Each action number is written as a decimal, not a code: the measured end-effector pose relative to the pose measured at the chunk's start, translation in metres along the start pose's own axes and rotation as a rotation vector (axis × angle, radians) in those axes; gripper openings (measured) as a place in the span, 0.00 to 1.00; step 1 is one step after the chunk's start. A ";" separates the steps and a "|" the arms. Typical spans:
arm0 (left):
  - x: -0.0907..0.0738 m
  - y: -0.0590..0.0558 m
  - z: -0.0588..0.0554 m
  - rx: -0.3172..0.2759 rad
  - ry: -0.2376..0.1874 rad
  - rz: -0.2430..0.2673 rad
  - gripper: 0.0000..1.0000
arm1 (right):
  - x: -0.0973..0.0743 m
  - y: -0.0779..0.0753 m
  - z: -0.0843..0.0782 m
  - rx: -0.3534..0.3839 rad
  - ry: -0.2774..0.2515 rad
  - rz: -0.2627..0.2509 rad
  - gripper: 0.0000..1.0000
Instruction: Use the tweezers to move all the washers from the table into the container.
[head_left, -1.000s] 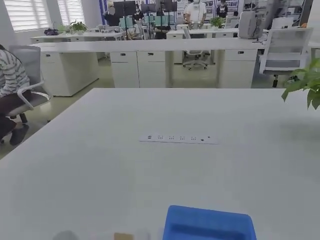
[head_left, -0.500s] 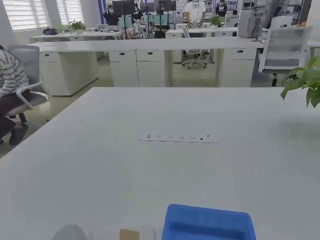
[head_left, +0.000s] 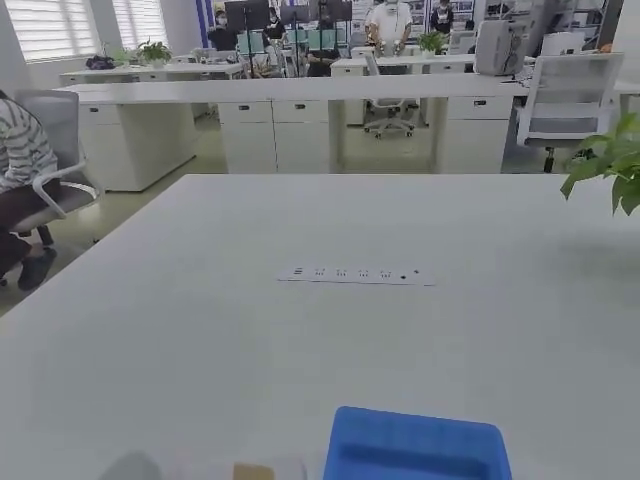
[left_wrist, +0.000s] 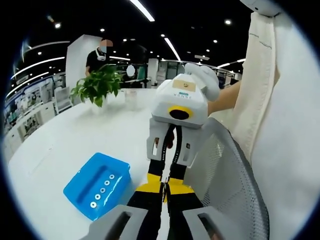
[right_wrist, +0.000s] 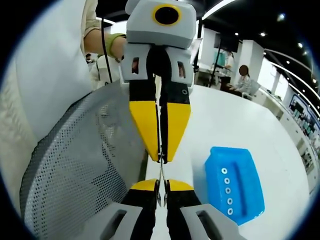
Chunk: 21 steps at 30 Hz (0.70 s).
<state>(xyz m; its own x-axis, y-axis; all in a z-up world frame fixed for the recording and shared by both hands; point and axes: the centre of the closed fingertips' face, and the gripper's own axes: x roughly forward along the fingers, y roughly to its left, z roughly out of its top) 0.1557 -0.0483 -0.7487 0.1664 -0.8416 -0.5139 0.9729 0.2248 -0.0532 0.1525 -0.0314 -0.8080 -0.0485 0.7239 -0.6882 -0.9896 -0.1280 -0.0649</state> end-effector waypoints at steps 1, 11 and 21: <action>0.000 0.000 -0.002 0.008 0.014 -0.004 0.00 | 0.000 0.000 0.000 -0.001 0.002 0.000 0.02; -0.003 0.007 -0.014 0.057 0.085 0.012 0.00 | 0.003 -0.010 -0.006 0.031 0.007 -0.034 0.04; 0.000 0.016 -0.037 0.083 0.190 0.004 0.00 | 0.016 -0.016 -0.016 0.063 0.025 -0.045 0.04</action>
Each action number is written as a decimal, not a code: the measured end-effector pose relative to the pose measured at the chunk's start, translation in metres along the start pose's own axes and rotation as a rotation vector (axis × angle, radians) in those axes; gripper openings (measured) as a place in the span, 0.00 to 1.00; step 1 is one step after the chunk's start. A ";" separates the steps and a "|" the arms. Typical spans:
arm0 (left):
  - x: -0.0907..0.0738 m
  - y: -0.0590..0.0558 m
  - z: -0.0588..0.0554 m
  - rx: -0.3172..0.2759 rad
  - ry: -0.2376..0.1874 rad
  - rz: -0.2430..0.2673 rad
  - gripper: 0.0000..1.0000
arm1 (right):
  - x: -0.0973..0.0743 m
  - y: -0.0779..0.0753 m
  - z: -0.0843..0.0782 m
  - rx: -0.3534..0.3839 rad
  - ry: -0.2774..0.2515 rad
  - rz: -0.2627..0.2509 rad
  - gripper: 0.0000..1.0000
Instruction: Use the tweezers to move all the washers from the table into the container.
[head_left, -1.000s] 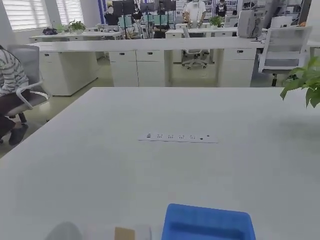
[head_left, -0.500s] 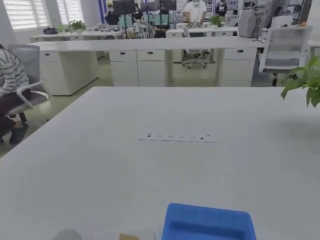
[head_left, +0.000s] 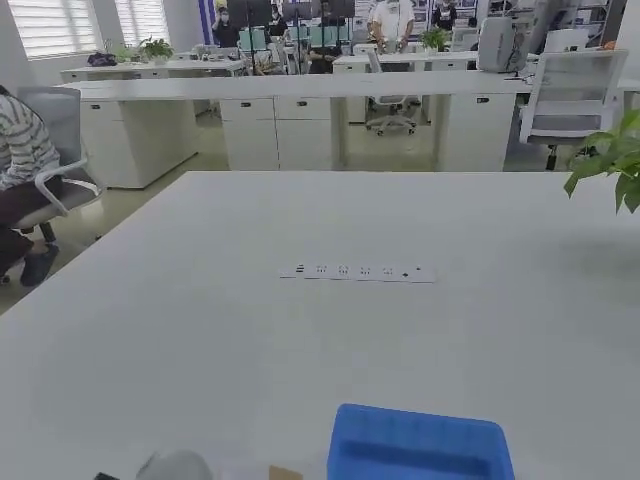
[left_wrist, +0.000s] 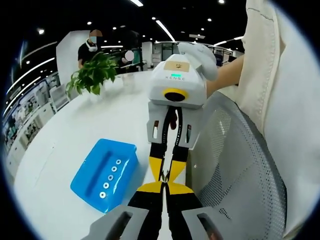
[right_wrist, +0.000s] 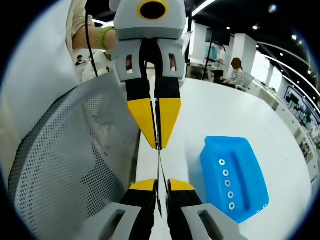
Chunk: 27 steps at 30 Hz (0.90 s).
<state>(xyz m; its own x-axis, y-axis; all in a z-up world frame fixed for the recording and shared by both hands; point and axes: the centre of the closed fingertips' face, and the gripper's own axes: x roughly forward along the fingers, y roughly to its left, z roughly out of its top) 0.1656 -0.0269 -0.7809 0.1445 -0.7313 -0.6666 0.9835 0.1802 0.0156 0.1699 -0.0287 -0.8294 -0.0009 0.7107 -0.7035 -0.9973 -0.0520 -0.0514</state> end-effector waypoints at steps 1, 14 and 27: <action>0.000 0.001 -0.002 -0.001 0.010 -0.001 0.00 | 0.001 0.000 0.000 0.000 0.002 0.000 0.04; 0.009 0.009 -0.020 0.019 0.120 -0.020 0.00 | 0.011 -0.005 -0.008 0.003 0.025 -0.007 0.04; 0.014 0.012 -0.033 0.038 0.196 -0.044 0.00 | 0.018 -0.005 -0.012 0.005 0.034 0.005 0.04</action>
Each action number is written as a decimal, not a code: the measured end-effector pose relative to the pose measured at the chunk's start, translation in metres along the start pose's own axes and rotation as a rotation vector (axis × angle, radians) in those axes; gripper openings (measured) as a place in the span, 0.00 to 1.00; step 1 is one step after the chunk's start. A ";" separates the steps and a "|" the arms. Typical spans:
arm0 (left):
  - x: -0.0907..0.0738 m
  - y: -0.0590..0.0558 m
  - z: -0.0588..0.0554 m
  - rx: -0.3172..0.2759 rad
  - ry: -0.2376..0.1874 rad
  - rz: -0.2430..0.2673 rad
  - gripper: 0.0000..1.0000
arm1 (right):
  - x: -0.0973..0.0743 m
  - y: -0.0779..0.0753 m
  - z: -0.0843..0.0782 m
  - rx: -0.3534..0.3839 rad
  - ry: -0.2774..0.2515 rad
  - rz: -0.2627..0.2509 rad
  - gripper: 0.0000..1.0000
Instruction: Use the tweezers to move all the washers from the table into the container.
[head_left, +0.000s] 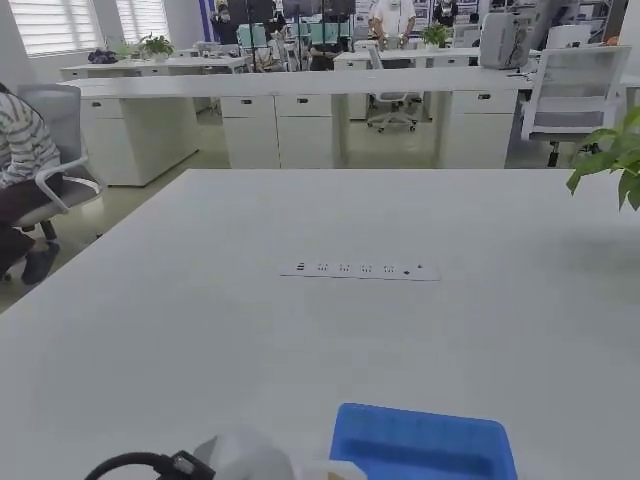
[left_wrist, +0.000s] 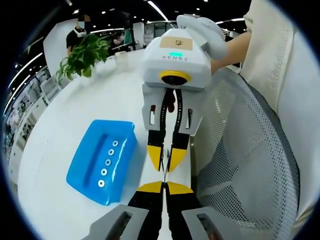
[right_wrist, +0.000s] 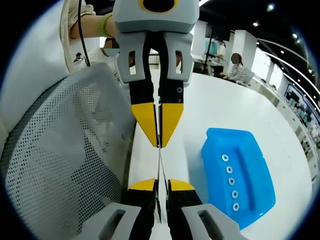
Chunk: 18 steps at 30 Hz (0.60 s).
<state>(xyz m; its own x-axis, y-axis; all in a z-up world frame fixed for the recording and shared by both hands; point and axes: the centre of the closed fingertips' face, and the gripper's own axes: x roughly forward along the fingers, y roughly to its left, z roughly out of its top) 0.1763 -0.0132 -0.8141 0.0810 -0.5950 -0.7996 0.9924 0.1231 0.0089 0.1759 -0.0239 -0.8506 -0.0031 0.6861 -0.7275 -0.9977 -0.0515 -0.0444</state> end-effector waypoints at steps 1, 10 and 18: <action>0.001 0.000 -0.001 0.000 0.006 -0.002 0.00 | 0.001 0.000 0.000 0.000 0.000 0.002 0.04; 0.007 -0.001 -0.015 -0.005 0.054 -0.011 0.00 | 0.006 0.002 -0.001 0.046 -0.027 0.032 0.05; 0.014 0.000 -0.029 -0.012 0.092 -0.012 0.00 | 0.004 0.002 0.004 0.089 -0.082 0.029 0.05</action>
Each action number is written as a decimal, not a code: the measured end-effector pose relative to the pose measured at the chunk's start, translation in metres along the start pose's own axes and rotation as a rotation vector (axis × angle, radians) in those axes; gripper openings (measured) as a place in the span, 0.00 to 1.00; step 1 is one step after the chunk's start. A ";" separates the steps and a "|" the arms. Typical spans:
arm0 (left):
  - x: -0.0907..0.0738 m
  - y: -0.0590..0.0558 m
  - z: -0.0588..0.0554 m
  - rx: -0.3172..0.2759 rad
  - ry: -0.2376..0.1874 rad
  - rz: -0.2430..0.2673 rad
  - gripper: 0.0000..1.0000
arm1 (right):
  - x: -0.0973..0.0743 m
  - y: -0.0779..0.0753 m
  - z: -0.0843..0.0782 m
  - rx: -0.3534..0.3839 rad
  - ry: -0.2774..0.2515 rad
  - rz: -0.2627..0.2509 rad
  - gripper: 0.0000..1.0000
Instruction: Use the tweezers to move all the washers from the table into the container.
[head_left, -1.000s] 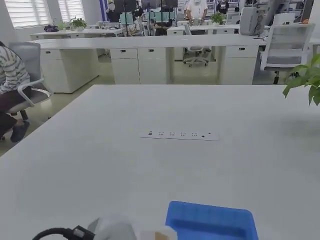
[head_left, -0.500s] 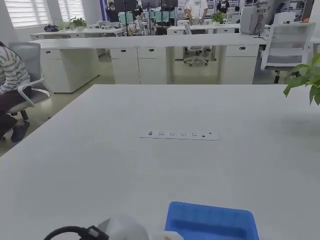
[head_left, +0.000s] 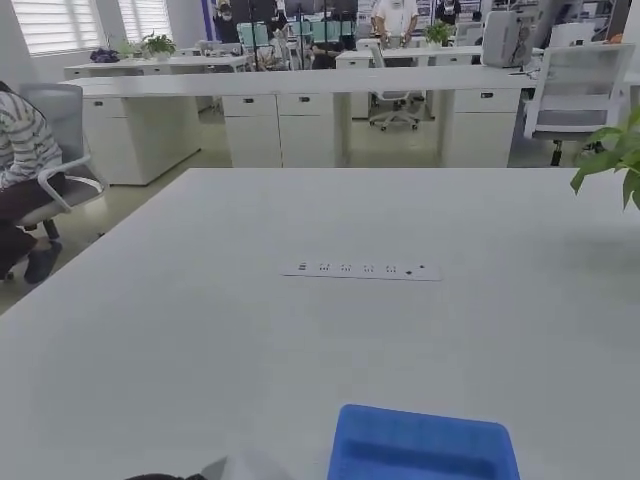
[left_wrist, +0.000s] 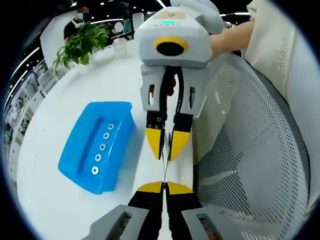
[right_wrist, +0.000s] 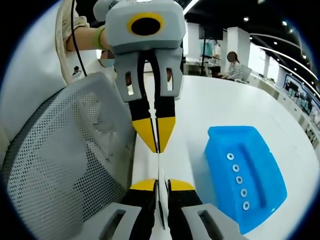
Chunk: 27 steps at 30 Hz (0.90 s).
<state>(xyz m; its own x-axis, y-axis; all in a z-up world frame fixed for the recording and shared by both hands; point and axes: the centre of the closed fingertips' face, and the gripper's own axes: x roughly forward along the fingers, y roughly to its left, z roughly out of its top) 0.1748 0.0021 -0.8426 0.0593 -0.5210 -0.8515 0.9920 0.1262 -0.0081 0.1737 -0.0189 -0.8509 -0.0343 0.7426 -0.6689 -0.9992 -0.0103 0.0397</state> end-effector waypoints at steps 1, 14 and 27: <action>0.002 0.000 -0.002 -0.001 0.007 -0.001 0.00 | -0.002 0.001 0.000 0.005 -0.004 0.001 0.05; 0.013 0.002 -0.016 -0.006 0.055 -0.019 0.00 | -0.037 -0.004 -0.018 0.118 -0.026 -0.090 0.05; 0.025 0.004 -0.026 0.034 0.134 -0.020 0.00 | -0.068 -0.015 -0.021 0.209 -0.070 -0.211 0.06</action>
<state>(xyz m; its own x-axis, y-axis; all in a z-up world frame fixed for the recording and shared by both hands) 0.1771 0.0113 -0.8775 0.0259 -0.4052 -0.9139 0.9962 0.0869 -0.0103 0.1902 -0.0835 -0.8214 0.1826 0.7578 -0.6264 -0.9574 0.2819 0.0620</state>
